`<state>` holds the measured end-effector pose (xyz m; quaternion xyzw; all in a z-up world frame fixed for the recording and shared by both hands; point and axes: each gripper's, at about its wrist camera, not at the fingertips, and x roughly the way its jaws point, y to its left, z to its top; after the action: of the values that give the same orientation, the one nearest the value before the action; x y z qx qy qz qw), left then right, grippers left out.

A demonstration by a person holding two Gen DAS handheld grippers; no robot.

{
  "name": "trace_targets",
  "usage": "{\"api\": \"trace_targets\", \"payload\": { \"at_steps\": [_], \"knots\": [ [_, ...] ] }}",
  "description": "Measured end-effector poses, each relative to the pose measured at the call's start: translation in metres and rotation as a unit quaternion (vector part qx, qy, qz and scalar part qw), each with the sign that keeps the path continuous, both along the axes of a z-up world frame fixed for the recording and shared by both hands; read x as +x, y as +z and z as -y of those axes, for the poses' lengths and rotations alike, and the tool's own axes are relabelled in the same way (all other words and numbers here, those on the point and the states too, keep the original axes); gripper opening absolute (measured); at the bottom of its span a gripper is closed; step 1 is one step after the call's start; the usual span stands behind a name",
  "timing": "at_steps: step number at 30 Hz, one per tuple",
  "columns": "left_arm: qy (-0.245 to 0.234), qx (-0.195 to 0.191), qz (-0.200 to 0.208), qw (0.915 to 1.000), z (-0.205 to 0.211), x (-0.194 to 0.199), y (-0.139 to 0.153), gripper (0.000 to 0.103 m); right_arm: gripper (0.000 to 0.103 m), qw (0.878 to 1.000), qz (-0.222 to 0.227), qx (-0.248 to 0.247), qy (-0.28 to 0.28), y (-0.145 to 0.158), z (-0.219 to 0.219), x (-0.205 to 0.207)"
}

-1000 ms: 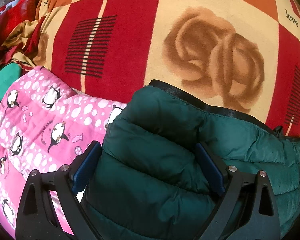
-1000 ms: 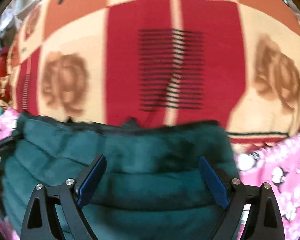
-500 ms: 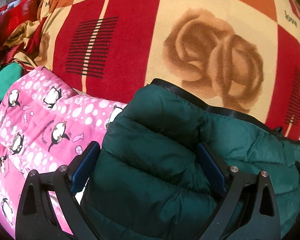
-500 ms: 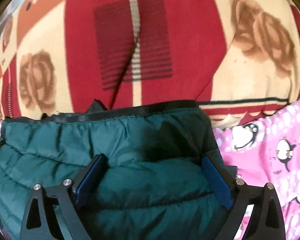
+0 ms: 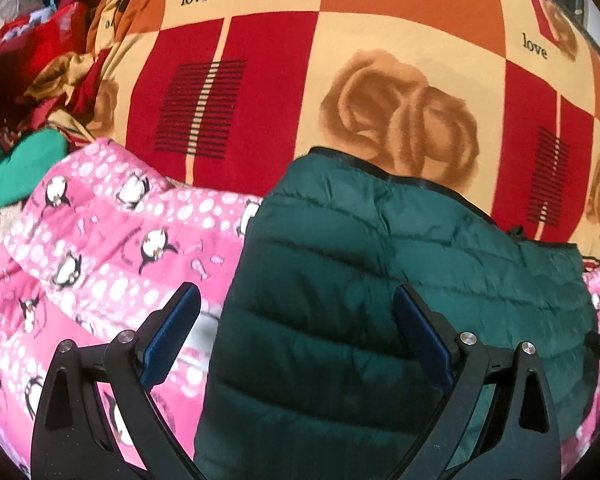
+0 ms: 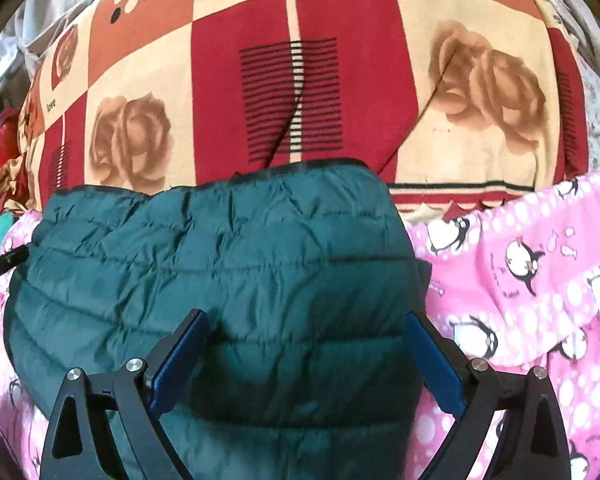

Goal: Fold large clothes

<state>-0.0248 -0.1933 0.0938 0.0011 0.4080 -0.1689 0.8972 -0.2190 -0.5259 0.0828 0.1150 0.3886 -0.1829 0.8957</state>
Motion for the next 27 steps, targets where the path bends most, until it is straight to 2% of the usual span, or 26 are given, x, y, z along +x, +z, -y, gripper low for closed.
{"api": "trace_targets", "payload": {
  "at_steps": [6,7,8,10,11,17,20,27],
  "knots": [
    [-0.014,-0.052,-0.049,0.9973,-0.014,0.001,-0.014,0.097,0.097,0.999,-0.008,0.026,-0.019,-0.011,0.015,-0.012],
    [-0.019,-0.069,-0.066,0.9952,-0.018,0.004,-0.02,0.097,0.097,0.999,-0.005,0.037,-0.025,-0.012,0.02,-0.015],
    [-0.021,-0.081,-0.076,0.9936,-0.02,0.005,-0.023,0.097,0.102,0.998,-0.001,0.048,-0.03,-0.014,0.026,-0.017],
    [-0.028,-0.112,-0.098,0.9885,-0.026,0.01,-0.031,0.097,0.103,0.997,0.003,0.068,-0.039,-0.018,0.035,-0.02],
    [-0.032,-0.123,-0.106,0.9861,-0.027,0.012,-0.035,0.101,0.103,0.995,0.005,0.086,-0.046,-0.023,0.042,-0.021],
    [-0.064,-0.168,-0.15,0.9723,-0.026,0.021,-0.055,0.103,0.103,0.982,0.019,0.181,-0.047,-0.048,0.071,-0.017],
    [-0.072,-0.185,-0.17,0.9652,-0.024,0.026,-0.062,0.103,0.103,0.979,0.019,0.201,-0.03,-0.055,0.077,-0.011],
    [-0.087,-0.185,-0.185,0.9612,-0.016,0.033,-0.067,0.103,0.103,0.978,0.004,0.207,0.014,-0.063,0.075,0.011]
  ]
}}
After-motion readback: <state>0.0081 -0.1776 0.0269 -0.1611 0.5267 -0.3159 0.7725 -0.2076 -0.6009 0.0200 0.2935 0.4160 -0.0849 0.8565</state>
